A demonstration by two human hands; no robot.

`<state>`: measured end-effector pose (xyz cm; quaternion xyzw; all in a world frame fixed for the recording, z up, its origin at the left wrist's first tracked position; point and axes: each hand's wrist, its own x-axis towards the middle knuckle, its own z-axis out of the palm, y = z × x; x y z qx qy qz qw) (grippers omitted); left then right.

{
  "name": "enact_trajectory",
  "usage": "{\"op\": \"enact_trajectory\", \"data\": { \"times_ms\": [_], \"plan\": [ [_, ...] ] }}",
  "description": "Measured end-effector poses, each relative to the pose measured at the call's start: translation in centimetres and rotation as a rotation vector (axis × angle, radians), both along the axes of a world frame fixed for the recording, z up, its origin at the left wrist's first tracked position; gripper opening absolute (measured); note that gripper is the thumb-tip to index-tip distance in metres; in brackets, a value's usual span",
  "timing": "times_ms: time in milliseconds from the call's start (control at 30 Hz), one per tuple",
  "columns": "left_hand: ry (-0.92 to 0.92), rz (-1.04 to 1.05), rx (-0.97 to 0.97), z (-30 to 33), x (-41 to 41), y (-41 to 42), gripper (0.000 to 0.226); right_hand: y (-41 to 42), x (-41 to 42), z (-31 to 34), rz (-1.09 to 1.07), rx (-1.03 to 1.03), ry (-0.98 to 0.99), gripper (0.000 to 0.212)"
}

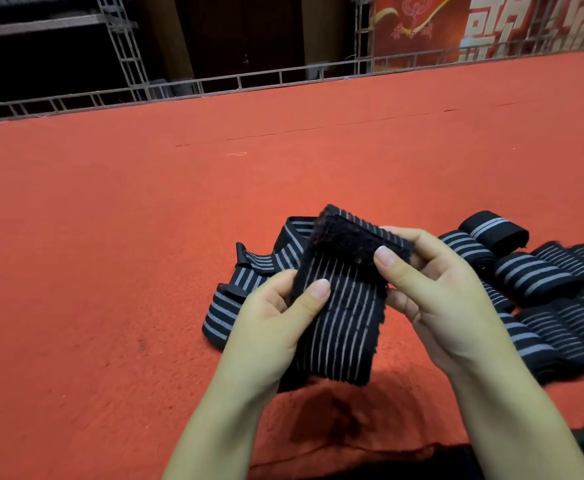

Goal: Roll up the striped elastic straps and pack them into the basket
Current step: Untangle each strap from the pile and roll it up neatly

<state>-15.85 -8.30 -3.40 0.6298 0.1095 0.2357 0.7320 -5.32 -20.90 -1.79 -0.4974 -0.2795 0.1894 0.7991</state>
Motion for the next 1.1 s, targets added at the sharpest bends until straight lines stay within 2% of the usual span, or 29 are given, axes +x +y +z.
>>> {"op": "enact_trajectory", "data": {
  "times_ms": [167, 267, 467, 667, 900, 1033, 1100],
  "plan": [
    [0.006, 0.051, 0.095, 0.8, -0.1, -0.1, 0.015, -0.2, 0.1, -0.1, -0.071, -0.022, -0.066, 0.030],
    [0.013, 0.071, 0.112, 1.0, -0.1, -0.3, 0.017, 0.2, -0.1, -0.8, -0.163, -0.102, -0.177, 0.027],
    [-0.009, 0.073, 0.054, 1.5, -0.2, -0.7, 0.025, 0.5, -1.2, -1.0, -0.271, -0.201, -0.436, 0.025],
    [0.030, 0.140, -0.007, 1.7, 0.0, -1.0, 0.040, 0.6, -1.2, -1.1, -0.255, -0.241, -0.559, 0.033],
    [0.108, 0.190, -0.008, 1.3, 0.4, -0.7, 0.045, 0.2, -1.1, -1.1, -0.107, -0.242, -0.556, 0.041],
    [0.049, 0.202, -0.049, 0.8, 0.6, -0.3, 0.033, -0.2, -1.0, -0.9, 0.016, -0.266, -0.444, 0.032],
    [0.018, 0.175, -0.036, 0.8, 0.5, -0.4, 0.032, -0.2, -1.0, -1.0, 0.053, -0.289, -0.366, 0.044]
  ]
}}
